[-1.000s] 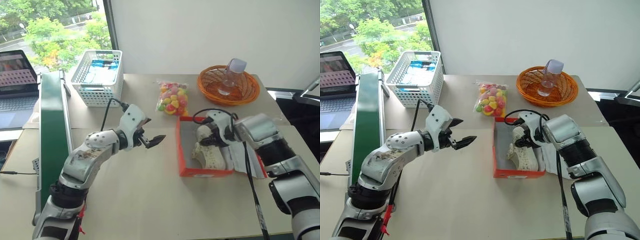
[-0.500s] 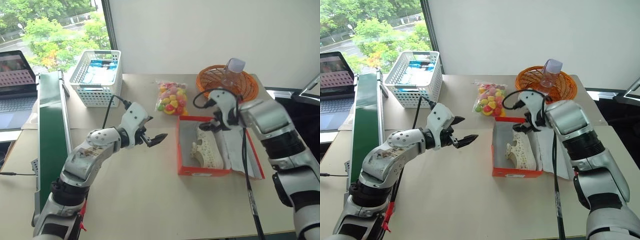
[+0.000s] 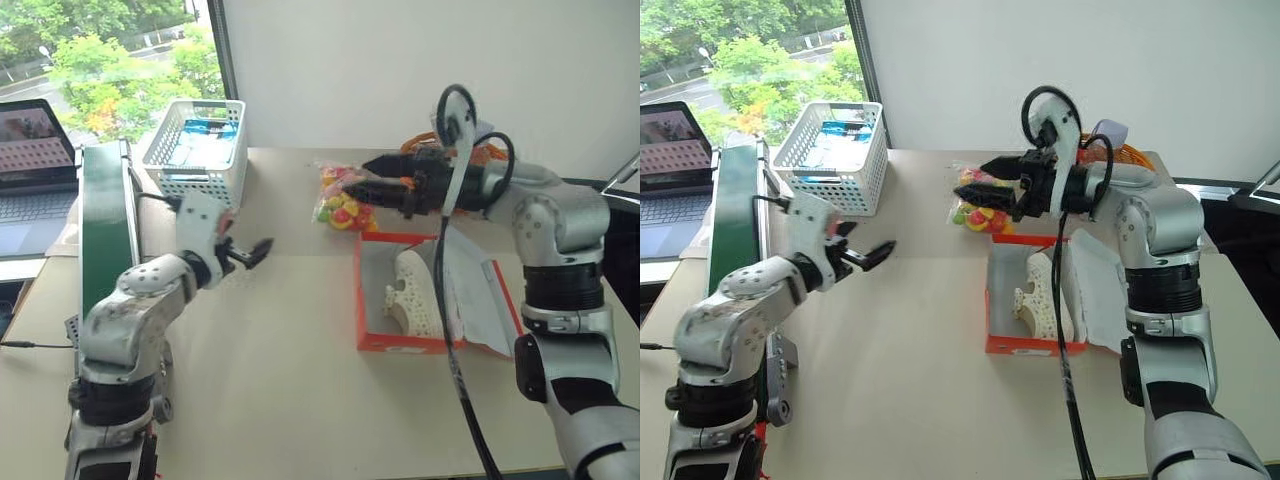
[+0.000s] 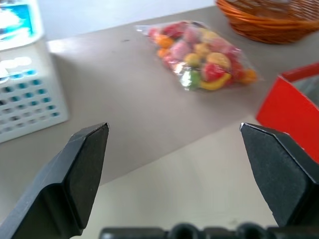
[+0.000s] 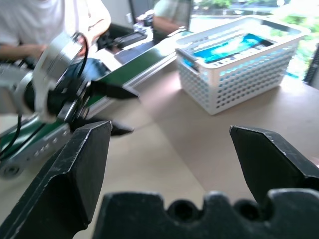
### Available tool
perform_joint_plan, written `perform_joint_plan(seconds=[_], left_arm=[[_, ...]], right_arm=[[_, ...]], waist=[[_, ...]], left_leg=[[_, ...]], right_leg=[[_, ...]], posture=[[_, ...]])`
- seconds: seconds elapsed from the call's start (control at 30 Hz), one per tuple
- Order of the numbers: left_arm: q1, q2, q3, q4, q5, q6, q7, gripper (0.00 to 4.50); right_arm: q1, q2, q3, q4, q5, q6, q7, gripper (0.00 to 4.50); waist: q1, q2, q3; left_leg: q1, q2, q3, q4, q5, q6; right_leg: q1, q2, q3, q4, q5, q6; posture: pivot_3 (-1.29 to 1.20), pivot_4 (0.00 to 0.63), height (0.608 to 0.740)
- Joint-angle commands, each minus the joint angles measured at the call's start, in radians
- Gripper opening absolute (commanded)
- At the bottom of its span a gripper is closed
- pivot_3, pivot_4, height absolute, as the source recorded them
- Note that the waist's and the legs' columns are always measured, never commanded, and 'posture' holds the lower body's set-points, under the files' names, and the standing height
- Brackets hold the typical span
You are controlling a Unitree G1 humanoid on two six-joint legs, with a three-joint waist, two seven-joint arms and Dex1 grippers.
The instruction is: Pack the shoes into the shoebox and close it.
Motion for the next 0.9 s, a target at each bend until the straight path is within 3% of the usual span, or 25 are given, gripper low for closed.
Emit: perform_joint_plan(seconds=[0.03, 0.27, 0.4, 0.6, 0.9], left_arm=[[0.035, -0.025, 0.117, -0.100, 0.018, 0.066, 0.096, 4.50], [0.179, -0.083, 0.283, -0.250, 0.057, 0.115, 0.200, 4.50], [0.238, -0.098, 0.318, -0.285, 0.070, 0.089, 0.214, 4.50], [0.300, -0.133, 0.354, -0.269, 0.081, 0.021, 0.220, 4.50], [0.242, -0.166, 0.329, -0.145, 0.097, -0.045, 0.266, 4.50]], right_arm=[[-0.030, 0.050, 0.016, 0.043, -0.018, -0.121, 0.048, 4.46], [-0.063, 0.184, 0.060, 0.261, -0.087, -0.294, 0.100, 4.46], [-0.079, 0.219, 0.100, 0.389, -0.179, -0.411, 0.100, 4.46], [-0.112, 0.255, 0.082, 0.577, -0.279, -0.504, -0.016, 4.46], [-0.055, 0.278, 0.071, 0.490, -0.266, -0.480, 0.004, 4.46]], waist=[[-0.004, 0.000, 0.000], [-0.002, 0.000, 0.000], [0.003, -0.001, 0.000], [-0.003, -0.001, 0.000], [-0.005, -0.001, 0.000]], left_leg=[[0.000, 0.000, 0.000, 0.000, 0.000, 0.000], [0.002, 0.000, 0.001, 0.000, 0.000, 0.000], [0.003, 0.000, 0.001, 0.001, 0.000, -0.001], [0.005, 0.000, 0.001, 0.002, 0.003, -0.005], [0.006, 0.001, 0.001, 0.001, 0.003, -0.005]], right_leg=[[0.000, 0.000, 0.000, 0.000, 0.000, 0.000], [0.000, 0.000, 0.000, 0.003, 0.000, -0.001], [0.001, -0.001, 0.000, 0.005, 0.000, -0.001], [0.001, -0.001, 0.000, 0.008, 0.001, -0.004], [0.001, 0.000, 0.000, 0.009, 0.001, -0.004]], posture=[[0.00, 0.150, 0.740], [0.00, 0.150, 0.740], [0.00, 0.150, 0.740], [0.00, 0.150, 0.740], [0.00, 0.150, 0.740]])
